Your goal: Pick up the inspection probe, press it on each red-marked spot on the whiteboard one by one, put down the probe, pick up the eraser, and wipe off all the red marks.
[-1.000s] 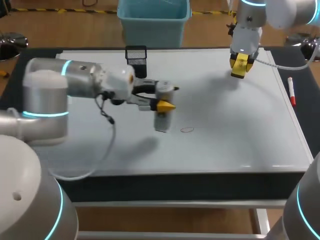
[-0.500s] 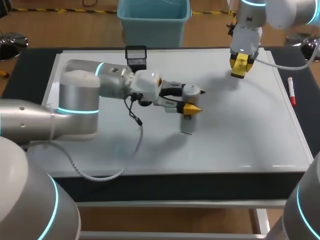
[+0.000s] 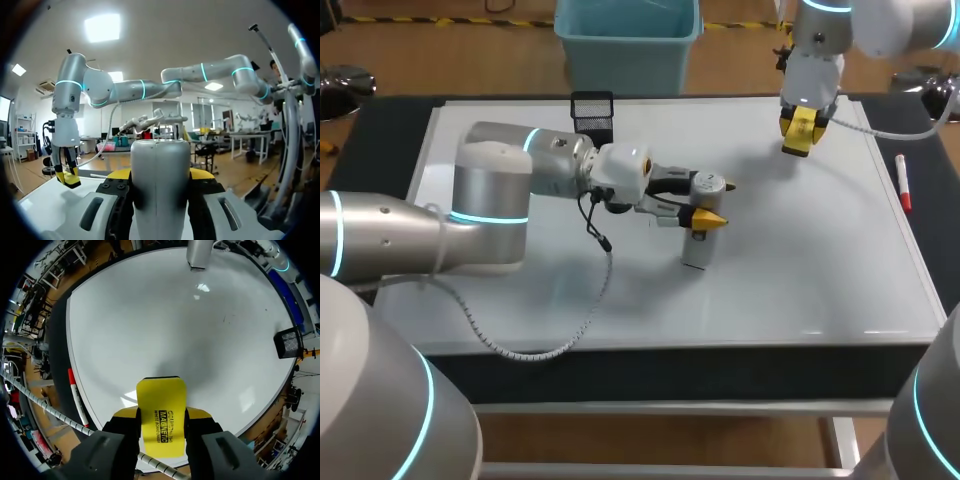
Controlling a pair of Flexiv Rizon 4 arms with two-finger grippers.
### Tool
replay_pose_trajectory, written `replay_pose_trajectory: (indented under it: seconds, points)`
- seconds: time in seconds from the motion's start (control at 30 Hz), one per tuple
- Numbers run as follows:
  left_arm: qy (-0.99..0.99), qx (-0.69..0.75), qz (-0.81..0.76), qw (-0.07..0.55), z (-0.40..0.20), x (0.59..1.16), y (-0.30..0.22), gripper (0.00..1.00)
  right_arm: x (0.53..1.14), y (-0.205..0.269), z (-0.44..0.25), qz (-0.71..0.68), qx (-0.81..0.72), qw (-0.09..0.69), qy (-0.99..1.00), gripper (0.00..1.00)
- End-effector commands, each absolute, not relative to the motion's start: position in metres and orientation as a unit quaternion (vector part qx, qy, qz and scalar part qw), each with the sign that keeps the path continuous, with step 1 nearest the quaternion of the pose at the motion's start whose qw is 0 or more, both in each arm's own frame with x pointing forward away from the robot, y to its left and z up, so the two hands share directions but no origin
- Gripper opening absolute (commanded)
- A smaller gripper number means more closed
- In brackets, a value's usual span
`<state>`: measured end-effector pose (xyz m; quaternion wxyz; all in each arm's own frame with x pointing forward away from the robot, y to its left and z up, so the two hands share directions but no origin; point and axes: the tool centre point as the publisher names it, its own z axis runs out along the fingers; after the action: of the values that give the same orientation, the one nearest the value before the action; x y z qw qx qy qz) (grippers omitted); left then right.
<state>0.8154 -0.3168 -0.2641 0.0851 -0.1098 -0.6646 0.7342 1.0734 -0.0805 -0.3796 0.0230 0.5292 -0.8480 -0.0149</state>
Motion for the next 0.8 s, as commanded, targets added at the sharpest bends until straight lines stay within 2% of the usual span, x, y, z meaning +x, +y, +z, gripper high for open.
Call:
replay_pose_trajectory:
  seconds: [0.03,0.8]
  points:
    - [-0.659,-0.112,0.738,0.089,-0.2709,0.8200,-0.3192,0.00,1.0744,-0.0814,-0.3785,-0.015,0.530,0.025,-0.847,0.00]
    - [-0.660,-0.117,0.736,0.092,-0.2787,0.8251,-0.3124,0.00,1.0744,-0.0814,-0.3785,-0.015,0.530,0.025,-0.847,0.00]
